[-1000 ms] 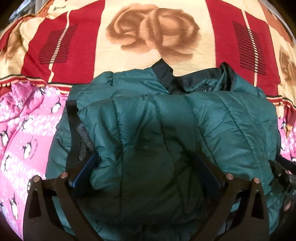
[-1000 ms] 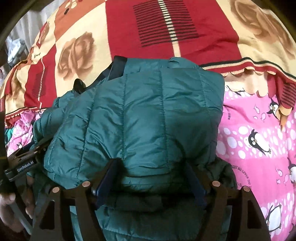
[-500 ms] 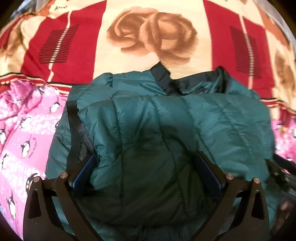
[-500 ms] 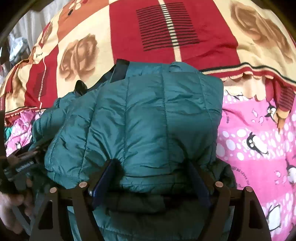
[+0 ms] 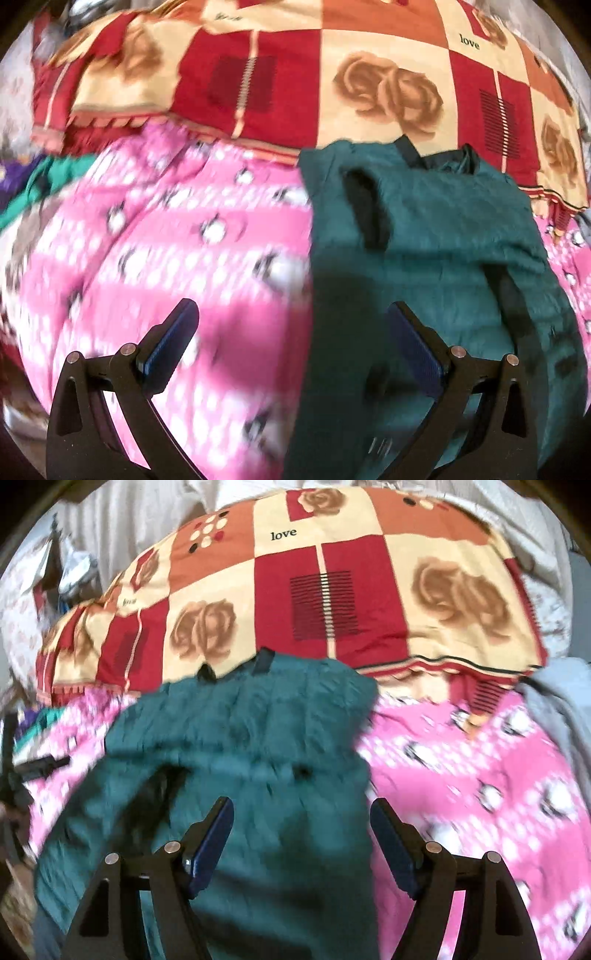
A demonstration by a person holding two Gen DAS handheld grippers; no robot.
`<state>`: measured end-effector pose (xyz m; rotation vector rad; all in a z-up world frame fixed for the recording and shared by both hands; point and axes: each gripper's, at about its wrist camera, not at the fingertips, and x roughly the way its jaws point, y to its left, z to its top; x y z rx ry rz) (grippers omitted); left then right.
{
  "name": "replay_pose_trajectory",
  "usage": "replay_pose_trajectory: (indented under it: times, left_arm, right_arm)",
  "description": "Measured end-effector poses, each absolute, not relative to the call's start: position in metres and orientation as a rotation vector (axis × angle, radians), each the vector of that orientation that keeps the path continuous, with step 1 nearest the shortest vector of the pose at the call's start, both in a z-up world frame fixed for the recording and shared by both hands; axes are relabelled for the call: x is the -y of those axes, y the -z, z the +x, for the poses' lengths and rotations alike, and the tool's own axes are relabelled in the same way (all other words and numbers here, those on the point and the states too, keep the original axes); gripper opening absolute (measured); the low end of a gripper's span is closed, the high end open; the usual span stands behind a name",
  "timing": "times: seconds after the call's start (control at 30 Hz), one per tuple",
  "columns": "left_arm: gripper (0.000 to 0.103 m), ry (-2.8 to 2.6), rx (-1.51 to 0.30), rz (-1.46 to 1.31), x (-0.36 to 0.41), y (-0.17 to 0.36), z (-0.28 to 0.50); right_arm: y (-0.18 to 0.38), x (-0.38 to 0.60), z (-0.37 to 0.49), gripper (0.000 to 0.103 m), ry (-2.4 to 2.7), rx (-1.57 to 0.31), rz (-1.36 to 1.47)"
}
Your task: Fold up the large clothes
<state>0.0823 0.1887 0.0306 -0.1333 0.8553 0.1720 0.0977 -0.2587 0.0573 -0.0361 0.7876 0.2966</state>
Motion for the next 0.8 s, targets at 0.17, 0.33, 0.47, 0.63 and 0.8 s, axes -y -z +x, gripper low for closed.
replay_pose_trajectory:
  times: [0.17,0.33,0.47,0.63,0.8]
  left_arm:
    - [0.102,-0.136,-0.884,-0.177,-0.192,-0.008,0.025]
    - [0.102,-0.062,-0.937,-0.238,-0.185,0.015,-0.002]
    - [0.102,0.004,-0.973,-0.249,-0.178,0.03,-0.01]
    - [0.102,0.066,-0.98,-0.214,-0.168,0.033,-0.02]
    - [0.102,0.206,-0.987,-0.216,-0.158,0.036,-0.031]
  right_arm:
    - [-0.047,0.288,0.041,0.075,-0.267,-0.771,-0.078]
    - [-0.031,0.311,0.012,0.075,-0.33,-0.805,0.021]
    - [-0.004,0.328,0.003,0.075,-0.333,-0.882,0.115]
    - [0.029,0.34,-0.004,0.075,-0.387,-0.952,0.276]
    - [0.029,0.336,-0.011,0.066,-0.56,-0.941,0.405]
